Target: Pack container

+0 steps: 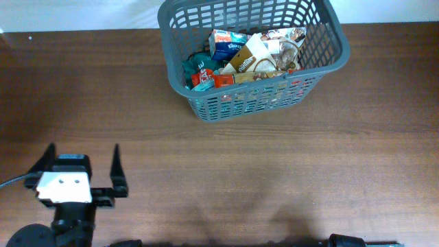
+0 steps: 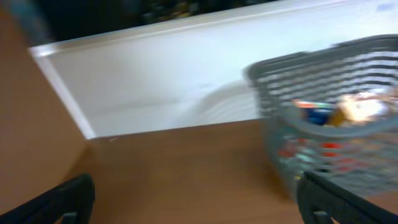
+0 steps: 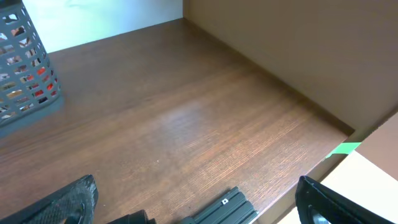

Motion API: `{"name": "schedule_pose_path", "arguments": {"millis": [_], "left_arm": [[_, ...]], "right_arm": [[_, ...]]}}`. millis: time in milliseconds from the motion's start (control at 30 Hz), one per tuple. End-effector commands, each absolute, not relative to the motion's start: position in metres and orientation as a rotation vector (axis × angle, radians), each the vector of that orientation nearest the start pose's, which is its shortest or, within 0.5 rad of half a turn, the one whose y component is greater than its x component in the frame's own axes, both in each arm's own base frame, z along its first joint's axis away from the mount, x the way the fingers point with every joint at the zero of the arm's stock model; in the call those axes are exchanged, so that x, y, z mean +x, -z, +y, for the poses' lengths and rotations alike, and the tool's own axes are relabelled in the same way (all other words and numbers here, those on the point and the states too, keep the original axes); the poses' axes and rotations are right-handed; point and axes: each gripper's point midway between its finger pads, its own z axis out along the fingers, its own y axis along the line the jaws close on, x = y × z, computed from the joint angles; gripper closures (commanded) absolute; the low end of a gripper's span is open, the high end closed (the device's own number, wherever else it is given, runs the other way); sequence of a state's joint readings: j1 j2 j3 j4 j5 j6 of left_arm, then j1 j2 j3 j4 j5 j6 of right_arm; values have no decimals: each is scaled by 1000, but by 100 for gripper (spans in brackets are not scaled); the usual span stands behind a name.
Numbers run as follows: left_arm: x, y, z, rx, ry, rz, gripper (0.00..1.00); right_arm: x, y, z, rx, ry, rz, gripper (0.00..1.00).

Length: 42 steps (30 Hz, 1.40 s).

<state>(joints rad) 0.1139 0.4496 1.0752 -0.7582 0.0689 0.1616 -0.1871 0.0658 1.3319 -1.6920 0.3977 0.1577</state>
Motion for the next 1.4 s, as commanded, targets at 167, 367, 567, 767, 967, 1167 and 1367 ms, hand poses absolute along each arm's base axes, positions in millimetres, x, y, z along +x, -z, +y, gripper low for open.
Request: {"name": "schedule_pose_path", "arguments": {"millis": [167, 367, 567, 767, 967, 1167, 1367], "left_arm": [[185, -393, -30, 272, 34, 1662, 1], [181, -372, -29, 262, 53, 1751, 1], [184, -420, -37, 245, 111, 1561, 1], [155, -470, -44, 291, 77, 1387, 1], [89, -486, -45, 273, 16, 1248, 1], [34, -459, -46, 251, -10, 1211, 1], [18, -445, -48, 236, -16, 1223, 1]], "right_arm": [[-28, -284, -62, 591, 402, 1896, 1], [-28, -284, -62, 591, 402, 1896, 1], [-28, -284, -62, 591, 402, 1896, 1], [-28, -284, -62, 591, 402, 1896, 1], [-28, -284, -62, 591, 402, 1896, 1], [-28, -284, -62, 591, 402, 1896, 1], [-28, -284, -62, 591, 402, 1896, 1]]}}
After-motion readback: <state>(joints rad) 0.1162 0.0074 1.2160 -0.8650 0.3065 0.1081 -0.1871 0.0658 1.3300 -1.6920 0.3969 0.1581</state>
